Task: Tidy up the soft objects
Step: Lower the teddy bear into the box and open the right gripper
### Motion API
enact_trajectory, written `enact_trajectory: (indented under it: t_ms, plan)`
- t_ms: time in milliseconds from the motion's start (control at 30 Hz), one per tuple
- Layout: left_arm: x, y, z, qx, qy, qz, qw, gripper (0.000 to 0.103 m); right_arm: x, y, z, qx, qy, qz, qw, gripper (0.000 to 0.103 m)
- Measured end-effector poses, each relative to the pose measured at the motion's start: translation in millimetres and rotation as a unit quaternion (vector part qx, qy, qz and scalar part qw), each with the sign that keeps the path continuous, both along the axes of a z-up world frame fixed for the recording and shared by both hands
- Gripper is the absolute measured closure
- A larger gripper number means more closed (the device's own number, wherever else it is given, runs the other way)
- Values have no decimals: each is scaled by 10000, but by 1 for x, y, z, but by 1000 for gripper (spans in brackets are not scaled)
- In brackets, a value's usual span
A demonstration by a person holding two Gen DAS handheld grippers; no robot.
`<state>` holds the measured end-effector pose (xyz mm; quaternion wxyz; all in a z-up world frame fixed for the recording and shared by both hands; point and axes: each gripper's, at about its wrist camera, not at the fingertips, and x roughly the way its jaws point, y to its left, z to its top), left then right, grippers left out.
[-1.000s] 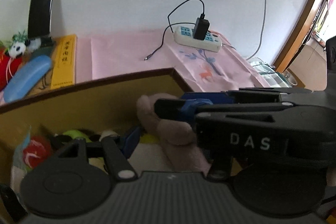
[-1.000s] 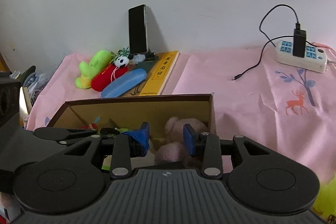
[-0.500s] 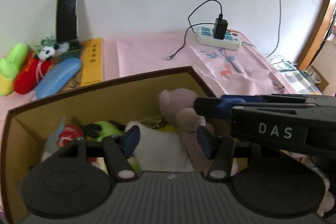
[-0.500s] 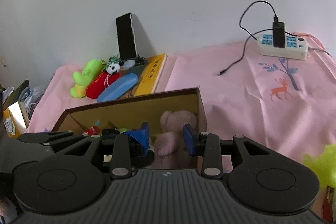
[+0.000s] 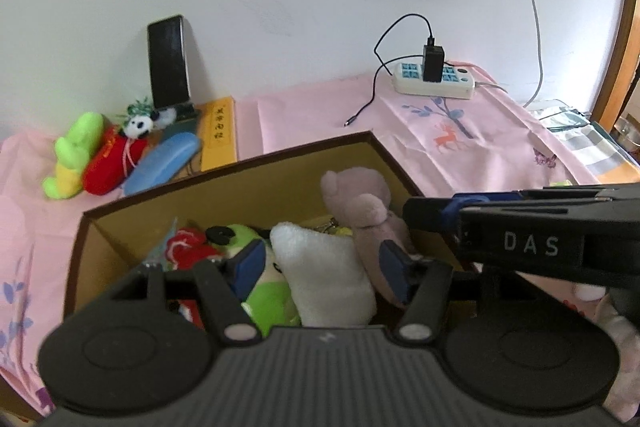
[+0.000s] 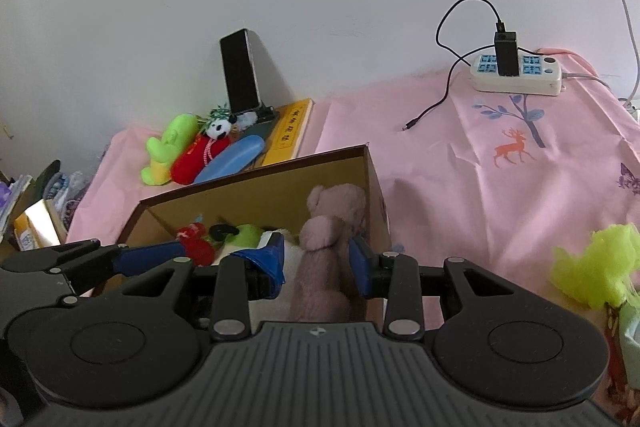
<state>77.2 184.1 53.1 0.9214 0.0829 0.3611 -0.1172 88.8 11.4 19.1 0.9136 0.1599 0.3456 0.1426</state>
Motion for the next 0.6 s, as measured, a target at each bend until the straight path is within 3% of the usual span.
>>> enact_trajectory:
  t_ms: [600]
  plan:
    - [-63,-28,19,267,-227,467,9983,37,-48,-18,13,-55,-139,386,9991,84]
